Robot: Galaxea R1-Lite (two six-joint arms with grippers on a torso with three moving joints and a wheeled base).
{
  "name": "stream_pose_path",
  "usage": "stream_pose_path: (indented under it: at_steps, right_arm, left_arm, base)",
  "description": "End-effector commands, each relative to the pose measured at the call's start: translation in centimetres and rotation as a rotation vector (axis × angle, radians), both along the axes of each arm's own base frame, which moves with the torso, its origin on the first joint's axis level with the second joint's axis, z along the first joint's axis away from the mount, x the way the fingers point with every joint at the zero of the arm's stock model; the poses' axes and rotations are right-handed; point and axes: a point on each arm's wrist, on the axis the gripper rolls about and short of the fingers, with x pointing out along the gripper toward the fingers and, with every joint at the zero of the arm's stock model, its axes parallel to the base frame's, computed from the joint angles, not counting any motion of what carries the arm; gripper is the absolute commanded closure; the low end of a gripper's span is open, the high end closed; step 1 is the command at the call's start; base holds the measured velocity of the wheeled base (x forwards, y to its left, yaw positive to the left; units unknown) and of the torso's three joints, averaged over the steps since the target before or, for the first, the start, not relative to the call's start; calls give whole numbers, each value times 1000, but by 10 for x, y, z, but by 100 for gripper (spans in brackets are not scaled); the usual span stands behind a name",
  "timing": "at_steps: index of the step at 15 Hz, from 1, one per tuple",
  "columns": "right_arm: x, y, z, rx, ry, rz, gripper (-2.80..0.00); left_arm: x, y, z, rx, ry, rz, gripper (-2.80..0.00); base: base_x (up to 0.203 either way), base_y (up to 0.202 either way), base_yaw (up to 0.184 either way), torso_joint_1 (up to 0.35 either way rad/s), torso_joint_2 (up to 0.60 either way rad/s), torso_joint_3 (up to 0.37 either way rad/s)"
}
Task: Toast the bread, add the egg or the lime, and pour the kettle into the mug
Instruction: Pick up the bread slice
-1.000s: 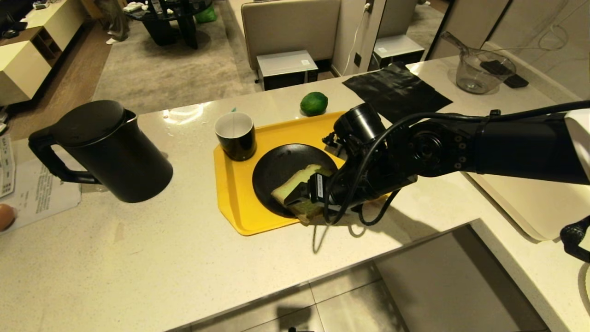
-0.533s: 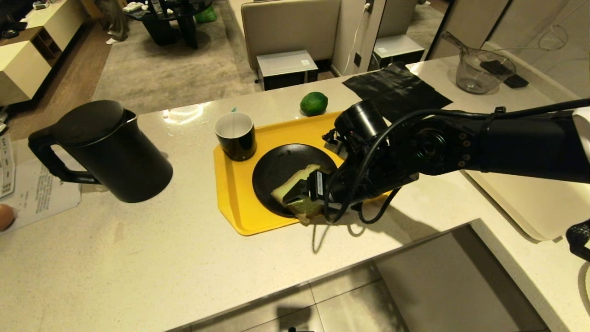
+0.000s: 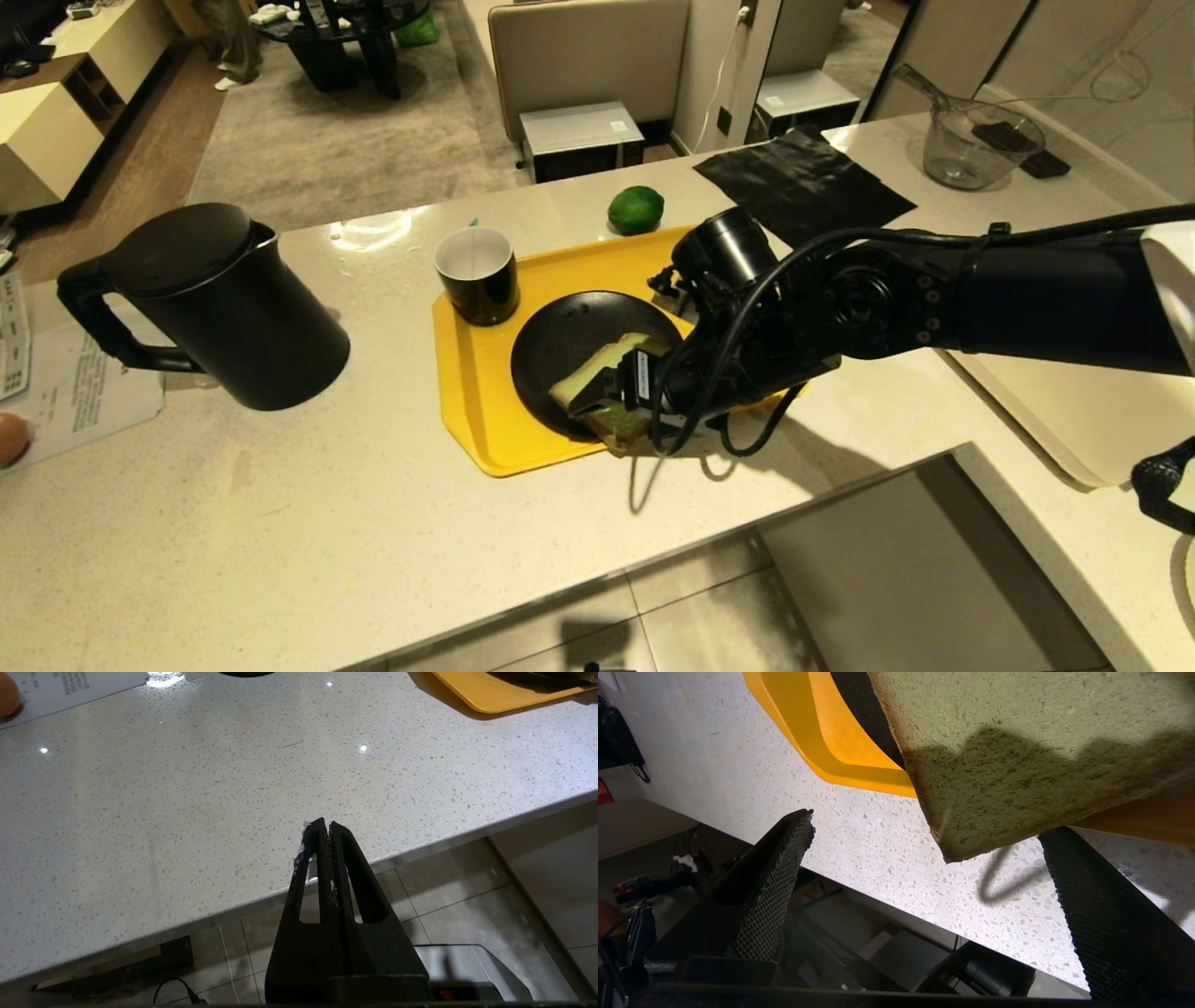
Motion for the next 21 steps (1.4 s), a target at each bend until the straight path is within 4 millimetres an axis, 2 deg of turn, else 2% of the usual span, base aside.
stream_pose_path:
  at_steps: [1,11,12,13,21]
  right_arm:
    - [2,1,-4,-4,11,-2,-280]
    - [7,2,-4,-3,-1,-9,-280]
    - [7,2,-4,-4,0,-11,-89]
    - [7,2,-5,-4,1,-11,0]
    - [10,2,-13,-20,20,-17,0]
  left_arm:
    - [0,0,0,0,-1,1,0]
    - [0,0,0,-2,-1,1,0]
    - [0,0,0,0,-1,1,0]
    - [0,0,0,0,-1,1,0]
    - [0,0,0,0,-1,1,0]
  base:
    - [0,0,0,0,0,0]
    - [0,0,0,0,0,0]
    - [0,0,0,0,0,0]
    - [0,0,0,0,0,0]
    - [0,0,0,0,0,0]
